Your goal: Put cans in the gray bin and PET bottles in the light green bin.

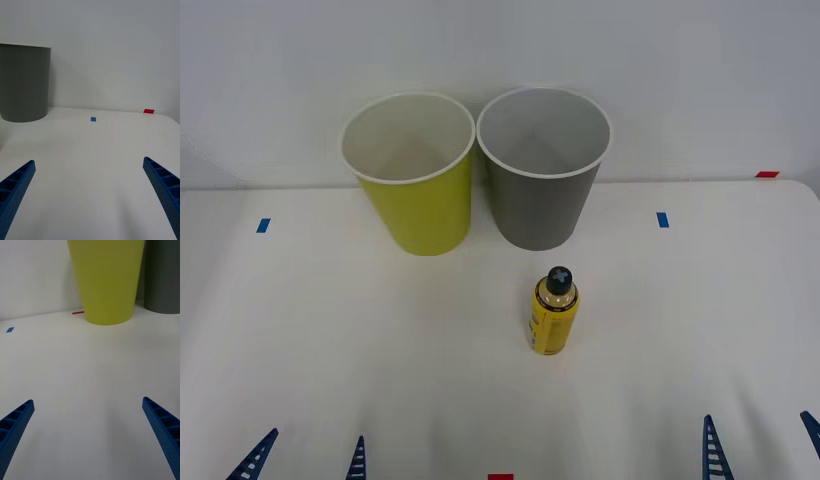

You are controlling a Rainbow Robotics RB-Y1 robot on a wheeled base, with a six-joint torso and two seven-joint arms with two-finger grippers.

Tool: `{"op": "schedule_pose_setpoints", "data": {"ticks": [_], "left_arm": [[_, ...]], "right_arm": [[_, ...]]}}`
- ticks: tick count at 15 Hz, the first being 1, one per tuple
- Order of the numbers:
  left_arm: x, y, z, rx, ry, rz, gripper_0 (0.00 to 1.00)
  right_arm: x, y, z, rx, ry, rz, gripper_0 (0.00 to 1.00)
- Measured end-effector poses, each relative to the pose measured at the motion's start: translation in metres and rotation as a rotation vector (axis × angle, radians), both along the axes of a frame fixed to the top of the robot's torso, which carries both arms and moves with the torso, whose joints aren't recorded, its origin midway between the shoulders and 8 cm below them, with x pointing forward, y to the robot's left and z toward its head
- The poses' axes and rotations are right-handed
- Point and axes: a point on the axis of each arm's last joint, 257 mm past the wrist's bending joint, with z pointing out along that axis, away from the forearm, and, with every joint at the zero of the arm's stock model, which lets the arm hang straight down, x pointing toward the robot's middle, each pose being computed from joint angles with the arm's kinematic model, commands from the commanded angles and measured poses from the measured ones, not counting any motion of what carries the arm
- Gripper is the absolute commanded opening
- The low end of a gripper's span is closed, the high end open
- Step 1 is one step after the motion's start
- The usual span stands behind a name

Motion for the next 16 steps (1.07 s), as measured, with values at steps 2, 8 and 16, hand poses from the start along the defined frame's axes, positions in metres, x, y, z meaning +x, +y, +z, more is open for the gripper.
{"op": "schedule_pose_setpoints", "data": {"ticks": [2,8,16], "left_arm": [[0.0,0.0,0.0,0.0,0.0,0.0,1.0],[0.0,0.0,0.0,0.0,0.0,0.0,1.0],[0.0,0.0,0.0,0.0,0.0,0.0,1.0]], "right_arm": [[0.0,0.0,0.0,0.0,0.0,0.0,1.0],[0.0,0.0,0.0,0.0,0.0,0.0,1.0],[0.0,0.0,0.0,0.0,0.0,0.0,1.0]]}}
